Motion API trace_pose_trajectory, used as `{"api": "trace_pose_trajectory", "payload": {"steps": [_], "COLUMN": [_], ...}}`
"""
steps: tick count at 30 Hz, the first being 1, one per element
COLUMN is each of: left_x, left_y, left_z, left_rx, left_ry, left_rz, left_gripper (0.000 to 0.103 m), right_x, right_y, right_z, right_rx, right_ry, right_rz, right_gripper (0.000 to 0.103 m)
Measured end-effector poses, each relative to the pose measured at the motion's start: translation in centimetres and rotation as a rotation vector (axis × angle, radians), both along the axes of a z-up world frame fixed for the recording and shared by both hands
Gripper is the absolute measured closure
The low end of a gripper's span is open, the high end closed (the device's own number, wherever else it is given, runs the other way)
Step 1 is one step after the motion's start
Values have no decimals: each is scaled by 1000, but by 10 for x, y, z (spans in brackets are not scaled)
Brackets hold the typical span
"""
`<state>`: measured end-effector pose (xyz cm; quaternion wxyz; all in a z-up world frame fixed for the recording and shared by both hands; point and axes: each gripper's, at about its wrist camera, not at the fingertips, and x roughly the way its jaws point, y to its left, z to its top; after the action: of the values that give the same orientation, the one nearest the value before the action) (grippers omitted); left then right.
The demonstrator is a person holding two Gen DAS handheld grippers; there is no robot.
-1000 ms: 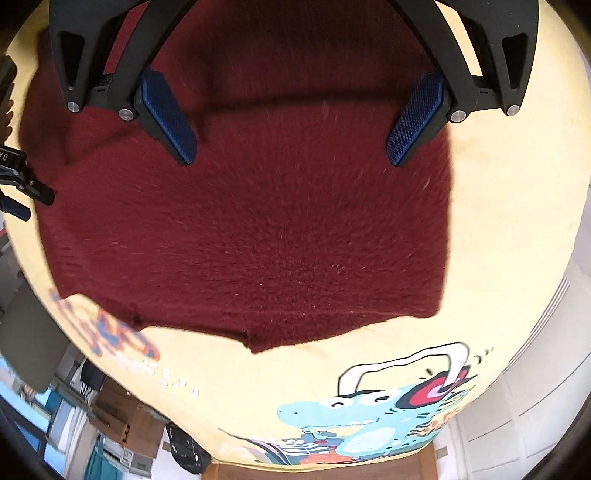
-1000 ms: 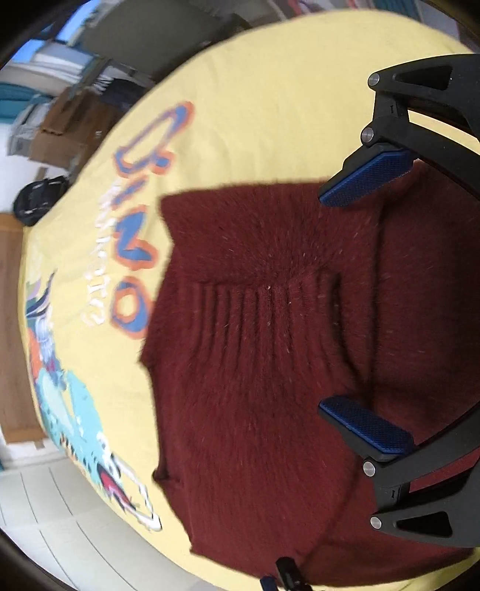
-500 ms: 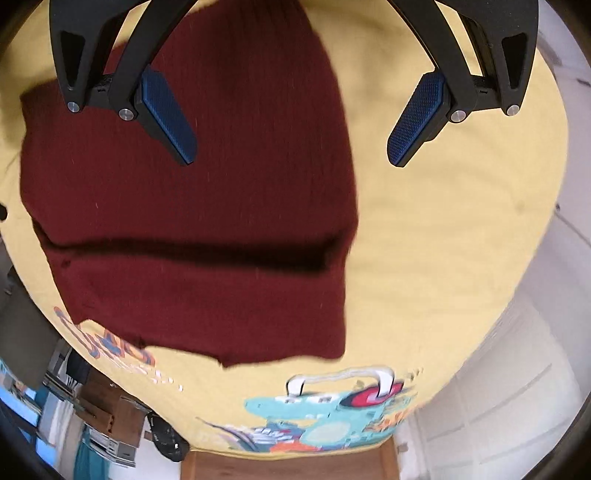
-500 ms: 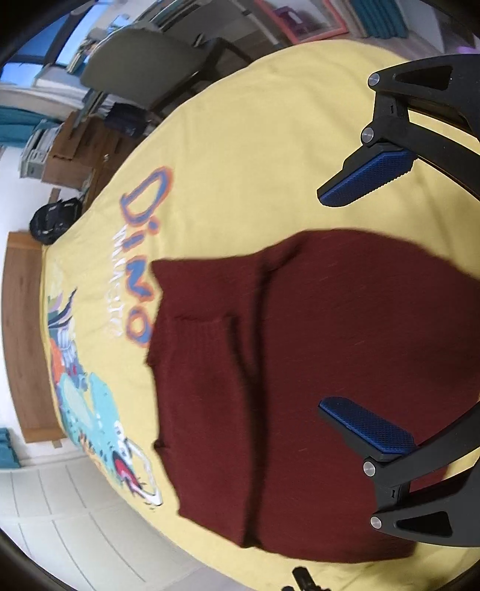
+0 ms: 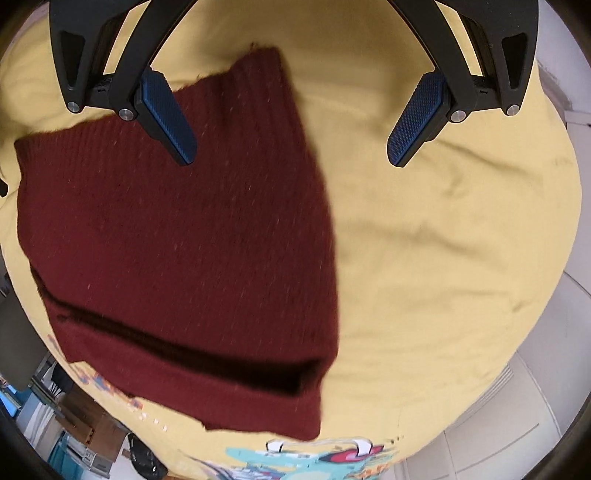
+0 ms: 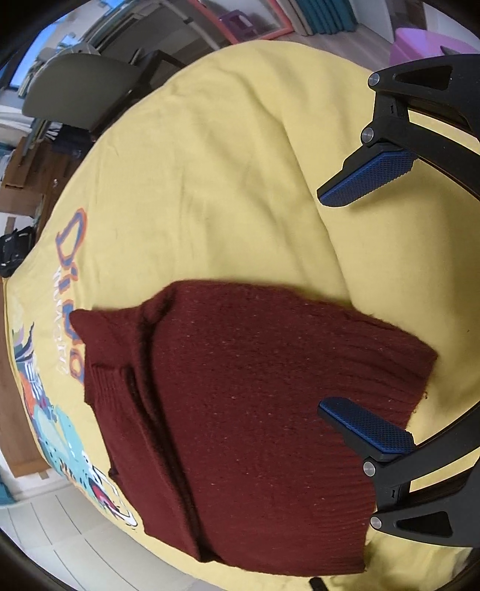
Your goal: Fold small clothes
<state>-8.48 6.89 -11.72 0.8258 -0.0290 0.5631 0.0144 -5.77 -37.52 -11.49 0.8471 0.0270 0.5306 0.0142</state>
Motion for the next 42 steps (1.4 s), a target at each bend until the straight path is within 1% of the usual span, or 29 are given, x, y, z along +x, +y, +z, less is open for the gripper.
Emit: {"api": "trace_pose_trajectory", "payload": {"steps": [4, 9, 10, 12, 14, 15, 16, 17, 18, 19, 20, 21, 22, 23, 24, 25, 27, 30, 35, 39, 42], "left_x": [0, 5, 5, 7, 8, 9, 12, 13, 14, 15, 15, 16, 16, 16, 17, 17, 19, 25, 39, 62, 77], "left_y": [3, 4, 3, 1, -1, -2, -4, -5, -7, -8, -10, -12, -14, -16, -18, -18, -18, -17, -6, -1, 4], "left_z": [-7, -22, -25, -27, -30, -31, -34, -37, -39, -39, -37, -36, -34, -33, -31, -28, -21, -4, 25, 50, 67], "left_rx": [-19, -42, -44, -51, -78, -91, -103, -115, -125, -136, -153, -161, -169, -180, -196, -211, -217, -203, -252, -276, -270], "left_ry": [36, 103, 117, 130, 144, 154, 168, 185, 194, 194, 191, 187, 183, 182, 181, 179, 172, 135, 62, 15, -29], "left_rz": [19, 25, 21, 10, -10, -17, -25, -33, -41, -48, -61, -69, -78, -88, -95, -100, -108, -125, -110, -110, -103], "left_gripper": [1, 1, 2, 3, 12, 23, 32, 35, 44, 53, 57, 67, 78, 82, 89, 90, 91, 91, 91, 92, 92], "right_x": [3, 8, 9, 10, 11, 13, 14, 15, 16, 17, 19, 20, 20, 21, 21, 21, 23, 27, 40, 56, 72], "right_y": [4, 6, 5, 5, 4, 4, 5, 6, 8, 10, 12, 15, 17, 19, 20, 20, 17, 13, 14, 18, 16], "right_z": [-8, -26, -30, -33, -35, -38, -41, -45, -47, -48, -50, -52, -53, -54, -53, -52, -46, -32, 0, 28, 47], "right_rx": [15, 69, 80, 82, 82, 89, 94, 96, 92, 88, 92, 111, 136, 168, 181, 178, 206, 241, 284, 307, 315], "right_ry": [36, 134, 155, 169, 183, 200, 218, 237, 248, 256, 267, 278, 288, 295, 294, 292, 279, 238, 154, 78, 29], "right_rz": [25, 34, 27, 23, 20, 22, 26, 33, 43, 54, 68, 82, 93, 107, 116, 119, 121, 116, 114, 110, 106], "right_gripper": [1, 1, 2, 9, 24, 28, 33, 35, 36, 43, 59, 67, 83, 89, 89, 90, 90, 91, 91, 91, 91]}}
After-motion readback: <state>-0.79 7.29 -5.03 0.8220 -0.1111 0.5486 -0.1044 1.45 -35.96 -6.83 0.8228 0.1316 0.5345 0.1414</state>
